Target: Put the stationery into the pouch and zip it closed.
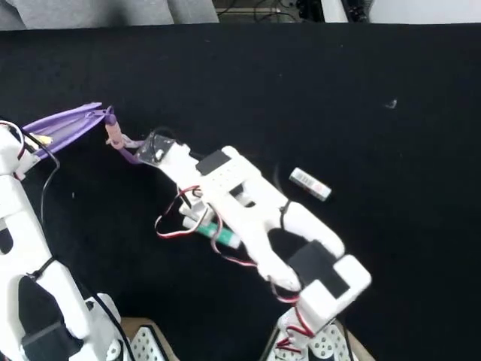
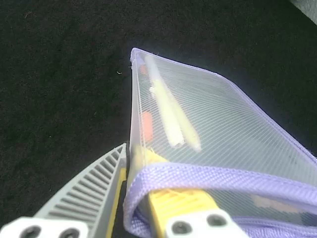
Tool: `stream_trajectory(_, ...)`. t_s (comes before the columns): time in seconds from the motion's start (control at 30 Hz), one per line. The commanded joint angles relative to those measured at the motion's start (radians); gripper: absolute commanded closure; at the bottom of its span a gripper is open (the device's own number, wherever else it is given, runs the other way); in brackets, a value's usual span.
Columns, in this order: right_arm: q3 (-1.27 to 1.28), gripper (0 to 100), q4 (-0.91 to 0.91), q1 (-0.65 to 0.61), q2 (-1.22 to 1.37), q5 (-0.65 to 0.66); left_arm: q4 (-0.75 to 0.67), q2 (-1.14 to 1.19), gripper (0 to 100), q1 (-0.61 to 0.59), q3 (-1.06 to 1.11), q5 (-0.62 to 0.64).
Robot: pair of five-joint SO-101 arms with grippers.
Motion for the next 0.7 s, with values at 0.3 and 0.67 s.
stream_trajectory(0.3,0.160,80.1,-0.095,-0.106,-0.211,0.008,-0.021,-0.005,97,-0.012,-0.013,0.006)
stream_trajectory(0.67,-0.002,87.4,-0.054,-0.106,0.087,0.052,-0.020,-0.005,97,-0.015,-0.013,0.006)
